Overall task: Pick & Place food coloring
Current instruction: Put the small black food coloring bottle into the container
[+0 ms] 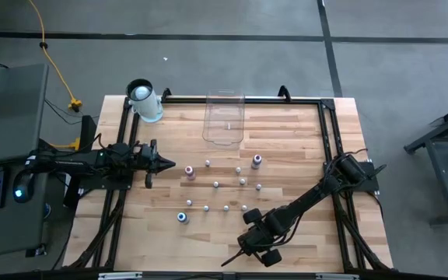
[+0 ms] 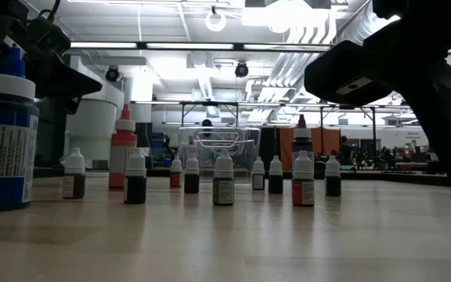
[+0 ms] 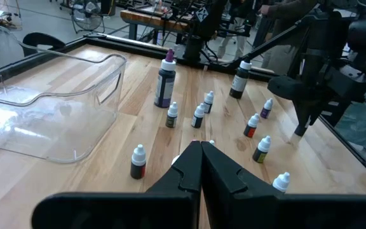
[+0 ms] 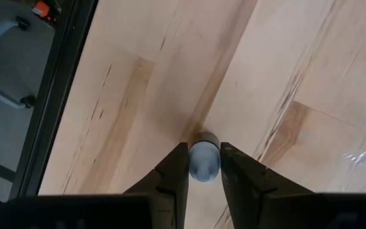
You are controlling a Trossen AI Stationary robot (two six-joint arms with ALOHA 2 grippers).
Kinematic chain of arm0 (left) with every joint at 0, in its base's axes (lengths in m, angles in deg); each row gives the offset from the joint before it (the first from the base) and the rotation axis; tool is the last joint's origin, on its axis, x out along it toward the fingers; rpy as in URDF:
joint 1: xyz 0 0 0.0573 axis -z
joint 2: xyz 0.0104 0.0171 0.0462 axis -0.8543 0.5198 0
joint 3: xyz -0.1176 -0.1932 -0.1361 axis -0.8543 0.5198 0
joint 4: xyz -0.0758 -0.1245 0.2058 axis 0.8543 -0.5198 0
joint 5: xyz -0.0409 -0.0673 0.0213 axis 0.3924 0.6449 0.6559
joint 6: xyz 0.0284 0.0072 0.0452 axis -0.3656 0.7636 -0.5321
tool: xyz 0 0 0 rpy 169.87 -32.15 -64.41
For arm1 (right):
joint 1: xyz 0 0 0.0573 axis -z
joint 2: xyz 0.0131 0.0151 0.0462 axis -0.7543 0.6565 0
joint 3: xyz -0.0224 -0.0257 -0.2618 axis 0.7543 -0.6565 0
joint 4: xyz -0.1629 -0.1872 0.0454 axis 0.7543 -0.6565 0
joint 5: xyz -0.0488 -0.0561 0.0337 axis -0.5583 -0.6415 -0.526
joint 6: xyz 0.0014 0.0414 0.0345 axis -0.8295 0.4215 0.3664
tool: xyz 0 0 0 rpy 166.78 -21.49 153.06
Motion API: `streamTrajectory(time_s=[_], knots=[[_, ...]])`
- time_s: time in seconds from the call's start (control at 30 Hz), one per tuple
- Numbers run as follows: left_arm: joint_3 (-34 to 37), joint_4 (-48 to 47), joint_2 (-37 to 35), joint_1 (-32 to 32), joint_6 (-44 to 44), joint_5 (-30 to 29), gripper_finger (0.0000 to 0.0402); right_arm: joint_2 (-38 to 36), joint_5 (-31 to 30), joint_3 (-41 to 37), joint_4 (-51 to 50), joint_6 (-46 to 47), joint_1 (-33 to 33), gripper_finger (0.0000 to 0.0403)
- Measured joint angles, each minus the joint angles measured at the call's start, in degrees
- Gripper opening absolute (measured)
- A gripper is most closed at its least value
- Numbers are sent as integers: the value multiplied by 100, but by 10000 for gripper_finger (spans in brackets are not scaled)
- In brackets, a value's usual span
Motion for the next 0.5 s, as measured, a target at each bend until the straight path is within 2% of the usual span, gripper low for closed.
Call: streamTrajectory(time_s=[0.23, 0.5], knots=[[0, 0, -1, -1, 0, 0, 1, 0, -11, 31, -70, 49, 0, 76], [0, 0, 0, -1, 0, 1, 1, 4, -109, 411, -669, 140, 55, 75]])
